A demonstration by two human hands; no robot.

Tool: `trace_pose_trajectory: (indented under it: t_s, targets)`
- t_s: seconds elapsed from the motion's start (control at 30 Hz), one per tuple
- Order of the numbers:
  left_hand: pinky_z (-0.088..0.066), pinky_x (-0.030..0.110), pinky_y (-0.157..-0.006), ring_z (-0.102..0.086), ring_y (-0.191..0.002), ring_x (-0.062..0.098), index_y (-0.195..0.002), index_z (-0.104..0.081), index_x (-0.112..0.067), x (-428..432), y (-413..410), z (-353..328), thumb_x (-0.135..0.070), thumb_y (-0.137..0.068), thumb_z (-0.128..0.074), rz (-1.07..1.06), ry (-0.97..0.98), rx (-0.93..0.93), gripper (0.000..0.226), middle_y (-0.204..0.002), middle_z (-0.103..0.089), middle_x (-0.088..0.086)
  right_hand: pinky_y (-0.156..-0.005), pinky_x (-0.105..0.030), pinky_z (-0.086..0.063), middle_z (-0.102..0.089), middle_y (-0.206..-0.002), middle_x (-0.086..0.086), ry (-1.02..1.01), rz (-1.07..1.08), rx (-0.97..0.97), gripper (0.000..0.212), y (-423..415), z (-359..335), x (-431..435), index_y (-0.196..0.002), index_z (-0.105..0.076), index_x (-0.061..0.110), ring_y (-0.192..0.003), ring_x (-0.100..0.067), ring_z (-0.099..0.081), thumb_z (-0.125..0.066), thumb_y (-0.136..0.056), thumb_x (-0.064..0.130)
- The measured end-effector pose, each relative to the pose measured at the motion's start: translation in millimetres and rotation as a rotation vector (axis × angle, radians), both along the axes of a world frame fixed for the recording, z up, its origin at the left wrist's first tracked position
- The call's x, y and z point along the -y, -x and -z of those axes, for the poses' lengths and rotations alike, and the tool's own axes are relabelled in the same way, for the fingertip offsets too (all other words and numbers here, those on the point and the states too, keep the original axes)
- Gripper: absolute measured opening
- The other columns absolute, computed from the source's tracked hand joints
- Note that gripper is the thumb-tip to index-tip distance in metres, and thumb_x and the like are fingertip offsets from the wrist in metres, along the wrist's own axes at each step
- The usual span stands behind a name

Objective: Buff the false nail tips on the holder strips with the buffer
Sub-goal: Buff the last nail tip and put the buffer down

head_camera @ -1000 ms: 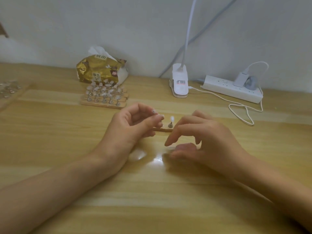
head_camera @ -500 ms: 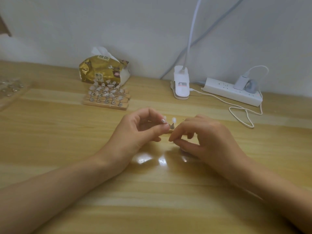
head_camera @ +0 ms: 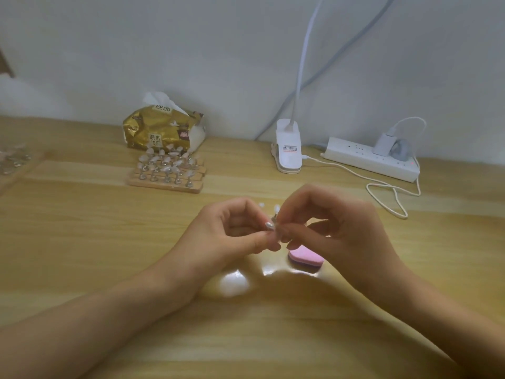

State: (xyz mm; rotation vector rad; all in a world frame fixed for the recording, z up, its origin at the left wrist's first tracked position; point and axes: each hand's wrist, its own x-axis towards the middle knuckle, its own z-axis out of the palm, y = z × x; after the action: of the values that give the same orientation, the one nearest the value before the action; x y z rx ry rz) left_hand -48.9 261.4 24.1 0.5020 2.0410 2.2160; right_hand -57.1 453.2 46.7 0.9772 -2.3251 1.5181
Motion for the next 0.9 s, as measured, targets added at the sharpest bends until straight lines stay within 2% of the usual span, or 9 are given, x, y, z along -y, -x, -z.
trace_pose_trajectory:
  t_s: [0.1,0.2,0.3,0.4,0.5,0.63,0.7,0.83,0.9]
  targets:
    - [-0.050,0.015,-0.063,-0.071,-0.074,0.012,-0.069,-0.066,-0.026,2.1,2.6,-0.8,-0.019,-0.072,-0.078,-0.010,-0.058,0.037,0.014,-0.078,-0.074,0.004,-0.065,-0.030,-0.061,-0.070,-0.082,0.005,-0.010,0.016,-0.078,0.013,-2.4,-1.1,1.5,-0.089,-0.070,0.009,-0.079,-0.016,-0.071,-0.078,-0.080,0.012]
    - [-0.049,0.014,-0.062,-0.071,-0.073,0.011,-0.069,-0.066,-0.030,2.4,3.9,-1.1,-0.023,-0.072,-0.078,0.011,-0.056,0.057,0.014,-0.075,-0.074,0.001,-0.068,-0.022,-0.059,-0.068,-0.085,0.003,-0.054,0.034,-0.167,0.014,-1.6,-1.2,0.4,-0.089,-0.072,0.005,-0.081,-0.013,-0.070,-0.080,-0.078,0.009]
    - [-0.048,0.013,-0.060,-0.071,-0.071,0.012,-0.071,-0.067,-0.030,1.7,3.8,-1.5,-0.025,-0.073,-0.079,0.025,-0.038,0.045,0.013,-0.075,-0.074,0.001,-0.066,-0.021,-0.058,-0.068,-0.085,0.004,-0.080,0.067,-0.208,0.013,-1.7,-0.3,-0.7,-0.088,-0.073,0.006,-0.081,-0.012,-0.069,-0.081,-0.078,0.007]
    - [-0.049,0.015,-0.061,-0.072,-0.073,0.014,-0.073,-0.069,-0.029,2.8,3.5,-0.8,-0.024,-0.071,-0.082,0.031,-0.041,0.030,0.014,-0.080,-0.075,0.003,-0.066,-0.024,-0.059,-0.070,-0.084,0.006,-0.077,0.065,-0.177,0.013,-1.6,-0.6,-0.8,-0.088,-0.074,0.008,-0.081,-0.012,-0.069,-0.081,-0.078,0.011]
    - [-0.053,0.018,-0.064,-0.074,-0.077,0.016,-0.073,-0.071,-0.025,3.3,2.4,0.8,-0.024,-0.068,-0.081,0.020,-0.052,0.000,0.011,-0.086,-0.076,0.006,-0.067,-0.031,-0.061,-0.073,-0.083,0.006,0.012,0.068,-0.050,0.017,-0.4,-3.9,-1.9,-0.088,-0.075,0.013,-0.082,-0.013,-0.072,-0.078,-0.075,0.023]
    - [-0.053,0.019,-0.066,-0.072,-0.080,0.015,-0.075,-0.074,-0.023,2.1,2.3,4.0,-0.015,-0.069,-0.079,-0.005,-0.015,-0.044,0.012,-0.086,-0.076,0.006,-0.064,-0.041,-0.059,-0.074,-0.085,0.007,0.010,0.035,-0.013,0.015,-0.8,-2.4,-2.5,-0.090,-0.076,0.014,-0.084,-0.015,-0.072,-0.078,-0.076,0.021]
    - [-0.053,0.018,-0.065,-0.071,-0.079,0.012,-0.078,-0.075,-0.021,1.8,2.3,4.5,-0.013,-0.071,-0.078,-0.003,0.001,-0.056,0.012,-0.083,-0.076,0.004,-0.060,-0.042,-0.057,-0.072,-0.086,0.008,-0.032,0.030,-0.039,0.012,-1.3,0.4,-1.6,-0.089,-0.077,0.014,-0.087,-0.016,-0.071,-0.080,-0.078,0.016]
    - [-0.054,0.019,-0.064,-0.073,-0.080,0.015,-0.080,-0.075,-0.021,2.7,2.0,3.9,-0.013,-0.075,-0.080,0.017,0.003,-0.059,0.010,-0.081,-0.076,0.004,-0.058,-0.040,-0.057,-0.069,-0.090,0.008,-0.065,0.033,-0.083,0.016,-1.2,1.1,-1.6,-0.090,-0.077,0.013,-0.087,-0.016,-0.071,-0.078,-0.078,0.024]
    - [-0.054,0.019,-0.065,-0.073,-0.078,0.014,-0.079,-0.076,-0.020,2.8,2.3,4.3,-0.012,-0.075,-0.078,0.012,0.000,-0.056,0.009,-0.079,-0.076,0.004,-0.058,-0.038,-0.058,-0.068,-0.090,0.007,-0.074,0.031,-0.092,0.016,-1.3,0.8,-1.8,-0.090,-0.077,0.013,-0.087,-0.014,-0.071,-0.079,-0.078,0.022]
